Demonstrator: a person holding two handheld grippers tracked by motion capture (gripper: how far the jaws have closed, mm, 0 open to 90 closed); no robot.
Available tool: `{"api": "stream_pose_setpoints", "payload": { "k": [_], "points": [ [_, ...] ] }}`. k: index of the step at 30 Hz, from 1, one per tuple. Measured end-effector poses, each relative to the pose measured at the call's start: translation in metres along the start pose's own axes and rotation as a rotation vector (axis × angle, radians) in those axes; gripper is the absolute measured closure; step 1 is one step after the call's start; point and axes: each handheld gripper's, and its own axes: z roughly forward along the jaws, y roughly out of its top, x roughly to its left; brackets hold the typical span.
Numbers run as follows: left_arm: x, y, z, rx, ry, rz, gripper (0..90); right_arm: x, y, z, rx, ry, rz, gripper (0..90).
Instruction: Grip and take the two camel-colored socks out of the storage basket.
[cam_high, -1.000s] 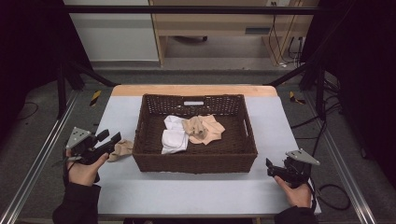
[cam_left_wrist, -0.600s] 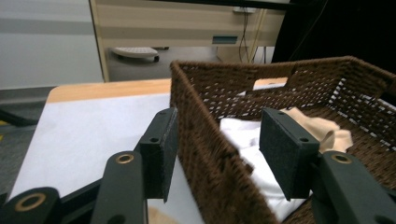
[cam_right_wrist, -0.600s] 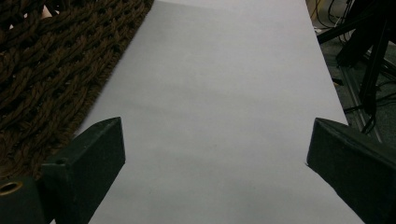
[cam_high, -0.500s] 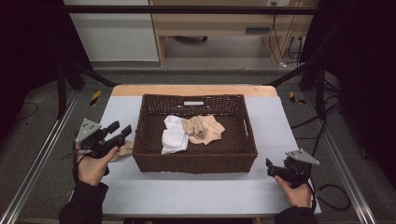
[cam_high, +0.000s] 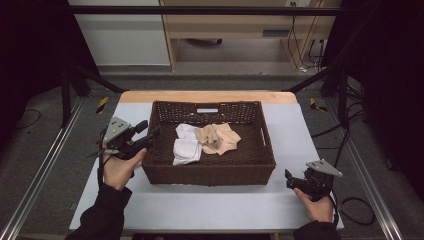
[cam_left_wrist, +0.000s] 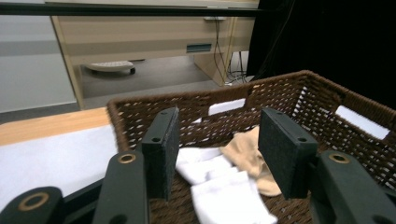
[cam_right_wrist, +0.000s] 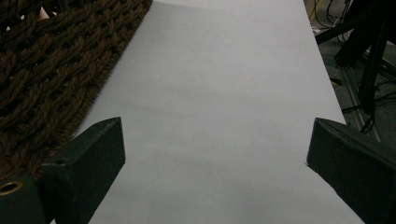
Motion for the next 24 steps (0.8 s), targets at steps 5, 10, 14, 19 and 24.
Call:
{"api": "stream_pose_setpoints", "payload": {
  "k": [5, 10, 14, 19, 24],
  "points": [
    [-0.011, 0.008, 0.011, 0.001, -0.013, 0.014, 47.9, 0.000, 0.000, 0.000, 0.000, 0.002, -0.002, 4.7],
    [-0.020, 0.013, 0.021, 0.007, -0.025, 0.023, 48.3, 0.000, 0.000, 0.001, -0.001, 0.000, -0.001, 4.8],
    [-0.026, 0.017, 0.031, 0.014, -0.029, 0.032, 48.5, 0.000, 0.000, 0.001, 0.001, 0.002, 0.002, 4.8],
    [-0.033, 0.020, 0.044, 0.021, -0.035, 0.035, 48.6, 0.000, 0.000, 0.001, 0.002, 0.003, 0.004, 4.8],
    [-0.038, 0.020, 0.060, 0.037, -0.037, 0.036, 48.6, 0.000, 0.000, 0.002, 0.007, 0.003, -0.001, 4.8]
  ]
}}
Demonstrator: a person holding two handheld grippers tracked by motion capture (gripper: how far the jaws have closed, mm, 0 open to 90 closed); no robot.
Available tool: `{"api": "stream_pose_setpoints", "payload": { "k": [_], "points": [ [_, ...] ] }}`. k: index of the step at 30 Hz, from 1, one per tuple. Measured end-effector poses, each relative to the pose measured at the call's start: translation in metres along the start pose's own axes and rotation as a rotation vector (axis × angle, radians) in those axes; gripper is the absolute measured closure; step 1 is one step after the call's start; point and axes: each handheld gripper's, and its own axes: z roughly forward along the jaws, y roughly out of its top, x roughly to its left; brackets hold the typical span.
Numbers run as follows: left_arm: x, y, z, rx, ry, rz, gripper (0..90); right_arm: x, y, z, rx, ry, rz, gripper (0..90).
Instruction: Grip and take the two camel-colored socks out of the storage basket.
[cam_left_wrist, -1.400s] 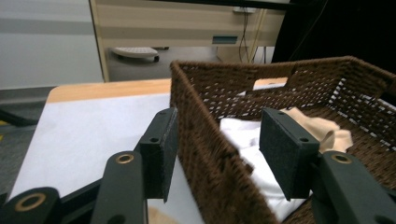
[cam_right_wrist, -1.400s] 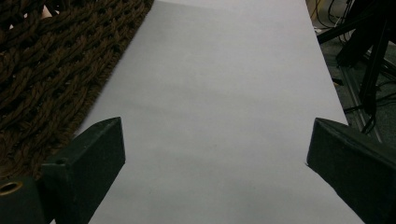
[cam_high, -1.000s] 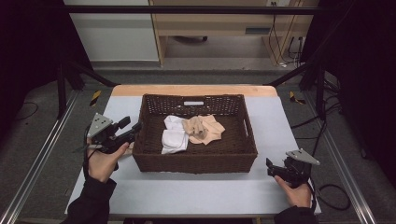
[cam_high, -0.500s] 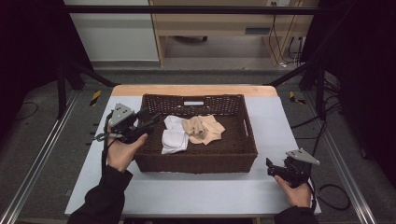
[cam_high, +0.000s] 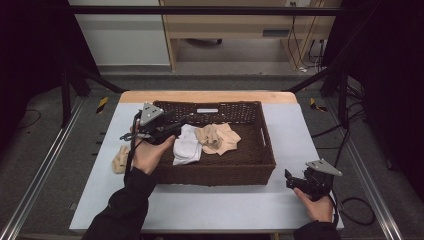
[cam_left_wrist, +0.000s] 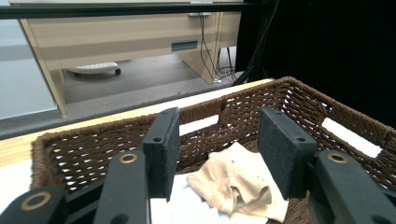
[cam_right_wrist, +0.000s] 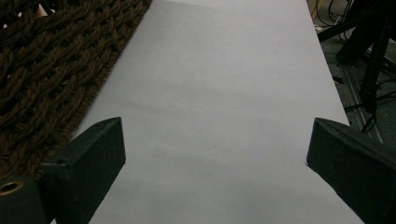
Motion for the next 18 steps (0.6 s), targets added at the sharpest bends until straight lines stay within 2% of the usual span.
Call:
{"api": "stream_pose_setpoints", "payload": {
  "k": [15, 16, 18],
  "points": [
    [-0.009, 0.003, 0.045, 0.018, 0.010, 0.000, 48.2, 0.000, 0.000, 0.000, 0.000, 0.005, 0.003, 4.9],
    [-0.009, 0.002, 0.053, 0.029, 0.015, -0.003, 48.2, 0.000, 0.000, 0.000, 0.000, 0.004, 0.003, 4.9],
    [-0.010, 0.001, 0.057, 0.034, 0.018, 0.001, 48.2, 0.000, 0.000, 0.000, 0.000, 0.005, 0.005, 4.9]
  ]
}}
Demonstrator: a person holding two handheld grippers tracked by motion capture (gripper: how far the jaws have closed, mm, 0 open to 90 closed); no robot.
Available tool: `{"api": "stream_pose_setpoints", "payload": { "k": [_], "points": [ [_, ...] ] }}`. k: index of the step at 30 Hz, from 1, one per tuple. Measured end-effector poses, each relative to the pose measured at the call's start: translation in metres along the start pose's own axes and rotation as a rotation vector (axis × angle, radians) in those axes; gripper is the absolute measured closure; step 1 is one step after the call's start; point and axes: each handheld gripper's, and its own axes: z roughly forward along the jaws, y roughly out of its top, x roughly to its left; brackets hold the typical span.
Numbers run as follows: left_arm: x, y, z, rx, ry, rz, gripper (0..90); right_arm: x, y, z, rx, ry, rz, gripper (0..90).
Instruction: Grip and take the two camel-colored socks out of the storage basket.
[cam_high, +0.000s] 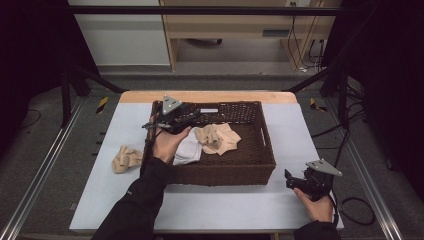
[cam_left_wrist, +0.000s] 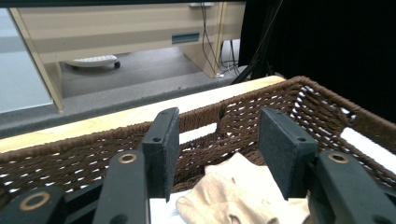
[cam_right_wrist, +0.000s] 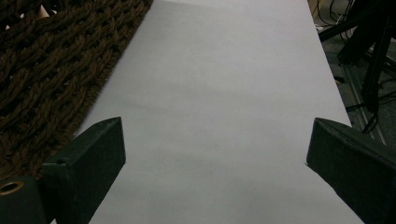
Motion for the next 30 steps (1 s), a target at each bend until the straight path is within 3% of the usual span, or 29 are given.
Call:
{"api": "stream_pose_setpoints", "payload": {
  "k": [13, 23, 30],
  "points": [
    [0.003, -0.021, 0.047, 0.103, 0.033, -0.014, 47.8, 0.000, 0.000, 0.000, 0.000, -0.001, 0.002, 5.1],
    [0.006, -0.039, 0.066, 0.216, 0.076, 0.045, 47.8, 0.000, 0.000, 0.001, 0.006, 0.001, -0.003, 5.2],
    [0.005, -0.048, 0.073, 0.292, 0.070, 0.059, 49.8, 0.000, 0.000, 0.001, 0.010, 0.002, -0.005, 5.4]
  ]
}}
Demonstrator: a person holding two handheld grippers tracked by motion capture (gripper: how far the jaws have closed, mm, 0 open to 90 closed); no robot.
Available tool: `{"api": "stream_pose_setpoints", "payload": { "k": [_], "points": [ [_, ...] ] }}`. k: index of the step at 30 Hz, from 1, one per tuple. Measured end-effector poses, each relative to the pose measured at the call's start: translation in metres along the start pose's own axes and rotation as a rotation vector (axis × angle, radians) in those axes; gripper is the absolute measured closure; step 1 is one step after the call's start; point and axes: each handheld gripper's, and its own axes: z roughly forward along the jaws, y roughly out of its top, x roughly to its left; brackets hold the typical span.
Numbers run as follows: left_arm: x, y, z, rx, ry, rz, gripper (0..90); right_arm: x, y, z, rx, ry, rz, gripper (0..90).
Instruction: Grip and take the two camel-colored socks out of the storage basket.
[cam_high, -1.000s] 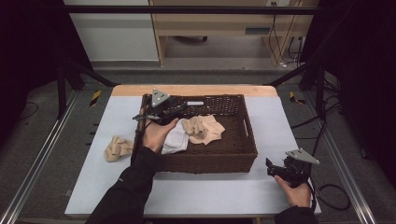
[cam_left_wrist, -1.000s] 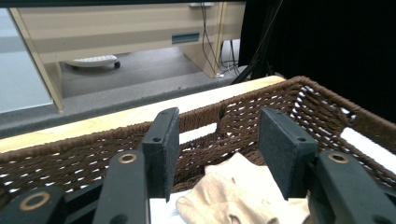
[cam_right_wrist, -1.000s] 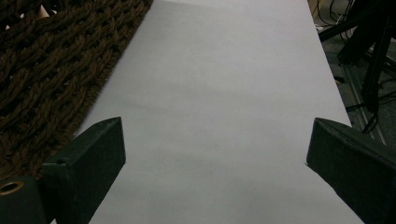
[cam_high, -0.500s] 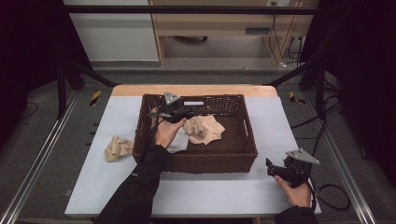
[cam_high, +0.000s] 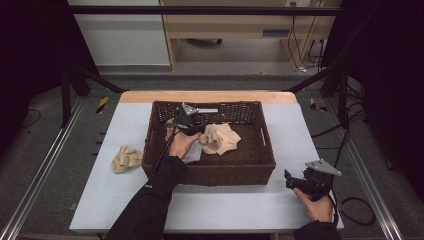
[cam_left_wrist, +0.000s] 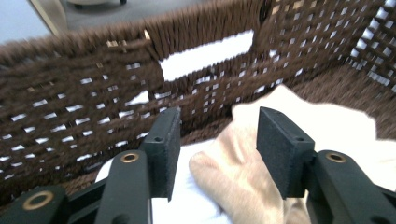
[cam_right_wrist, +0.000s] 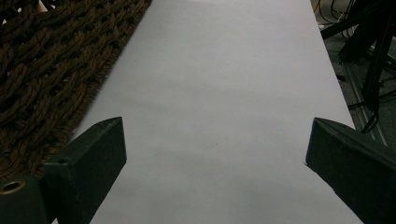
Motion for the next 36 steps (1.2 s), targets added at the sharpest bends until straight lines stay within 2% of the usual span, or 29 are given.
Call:
{"api": "stream_pose_setpoints", "payload": {
  "k": [3, 4, 5, 7, 11, 17, 22, 26, 28, 31, 36],
  "points": [
    [-0.001, -0.003, 0.005, 0.042, -0.010, 0.006, 51.1, 0.000, 0.000, 0.000, -0.001, 0.001, 0.001, 5.4],
    [-0.001, -0.003, 0.005, 0.042, -0.010, 0.006, 51.4, 0.000, 0.000, 0.000, -0.001, 0.001, 0.001, 5.4],
    [-0.001, -0.005, 0.007, 0.066, -0.017, 0.011, 51.8, 0.000, 0.000, 0.000, 0.000, 0.001, 0.000, 5.5],
    [-0.001, -0.005, 0.007, 0.076, -0.018, 0.012, 52.1, 0.000, 0.000, 0.000, 0.001, 0.001, 0.001, 5.4],
    [-0.003, -0.009, 0.009, 0.128, -0.016, 0.026, 51.9, 0.000, 0.000, 0.000, 0.002, -0.001, -0.001, 5.5],
    [-0.005, -0.010, 0.013, 0.157, -0.022, 0.023, 52.6, 0.000, 0.000, 0.001, 0.004, -0.001, -0.001, 5.5],
    [-0.005, -0.011, 0.014, 0.182, -0.042, 0.038, 63.9, 0.000, 0.000, 0.001, 0.005, -0.002, -0.001, 5.5],
    [-0.007, -0.011, 0.013, 0.200, -0.072, 0.047, 77.2, 0.000, 0.000, 0.000, 0.005, 0.000, 0.000, 5.6],
    [-0.007, -0.011, 0.013, 0.207, -0.077, 0.049, 83.8, 0.000, 0.000, 0.001, 0.006, 0.001, 0.000, 5.6],
    [-0.006, -0.010, 0.011, 0.209, -0.082, 0.051, 86.2, 0.000, 0.000, 0.001, 0.005, 0.000, 0.001, 5.7],
    [-0.005, -0.005, -0.001, 0.131, -0.100, 0.047, 87.0, 0.000, 0.000, 0.001, 0.007, 0.000, 0.001, 5.6]
  ]
}}
